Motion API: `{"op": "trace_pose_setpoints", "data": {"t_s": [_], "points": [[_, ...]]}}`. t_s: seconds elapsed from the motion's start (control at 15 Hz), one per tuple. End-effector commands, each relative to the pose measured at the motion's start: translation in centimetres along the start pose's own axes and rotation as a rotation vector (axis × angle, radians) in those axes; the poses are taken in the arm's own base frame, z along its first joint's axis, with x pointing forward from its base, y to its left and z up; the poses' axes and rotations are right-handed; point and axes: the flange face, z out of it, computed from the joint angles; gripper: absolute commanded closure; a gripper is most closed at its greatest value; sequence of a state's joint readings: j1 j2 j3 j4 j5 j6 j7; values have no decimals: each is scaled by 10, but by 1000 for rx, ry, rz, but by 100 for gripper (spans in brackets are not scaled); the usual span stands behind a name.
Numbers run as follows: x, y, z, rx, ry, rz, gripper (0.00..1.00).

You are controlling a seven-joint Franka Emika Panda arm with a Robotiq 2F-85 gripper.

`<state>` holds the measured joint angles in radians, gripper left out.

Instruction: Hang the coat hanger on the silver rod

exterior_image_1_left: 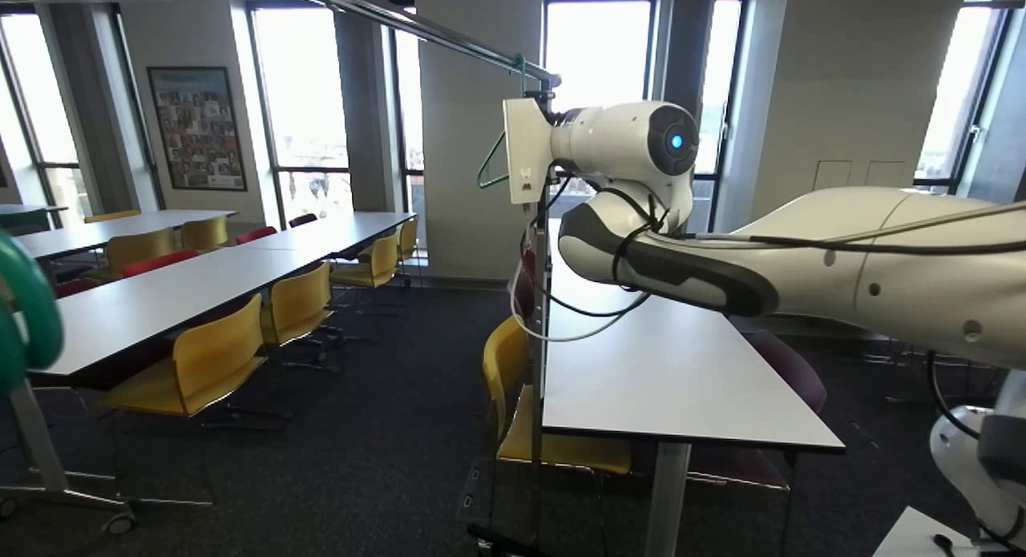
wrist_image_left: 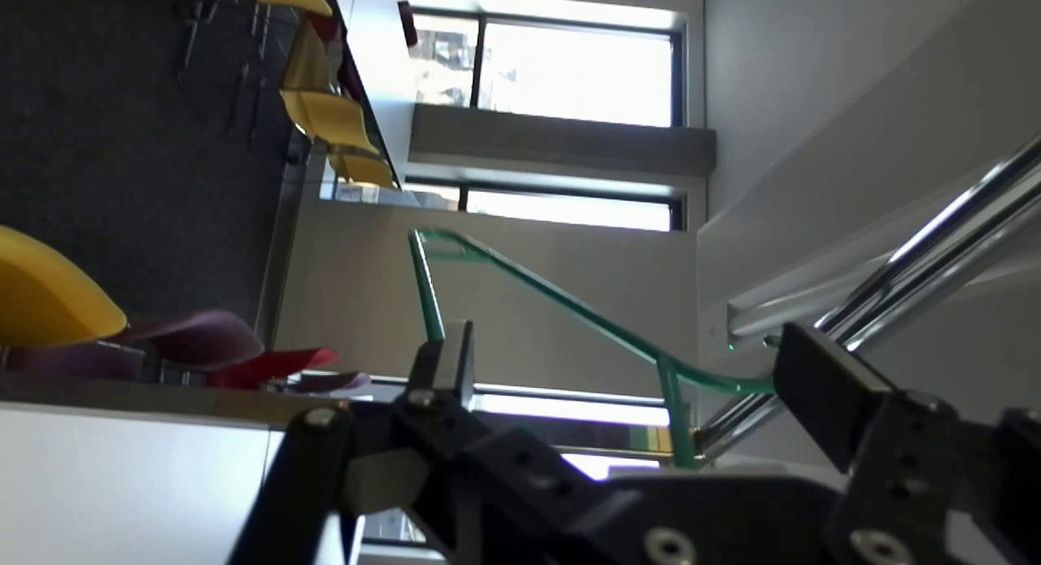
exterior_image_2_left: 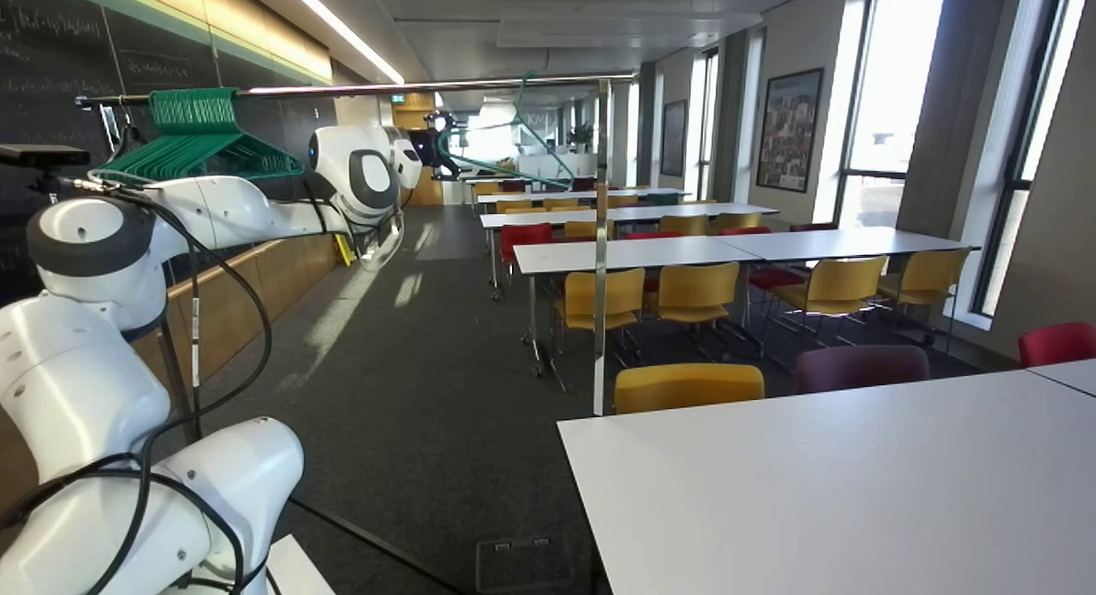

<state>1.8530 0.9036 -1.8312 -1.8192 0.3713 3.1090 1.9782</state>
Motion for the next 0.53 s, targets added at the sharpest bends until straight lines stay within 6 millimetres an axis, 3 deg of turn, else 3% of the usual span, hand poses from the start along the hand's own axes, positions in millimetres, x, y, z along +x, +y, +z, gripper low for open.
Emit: {"op": "trace_pose_setpoints", "data": {"t_s": [0.0, 0.2, 0.47], "points": [[3, 1, -27, -60, -155, 88, 0], [-3, -1, -47, -78, -253, 131, 0], [5, -17, -68, -169, -357, 184, 0]]}}
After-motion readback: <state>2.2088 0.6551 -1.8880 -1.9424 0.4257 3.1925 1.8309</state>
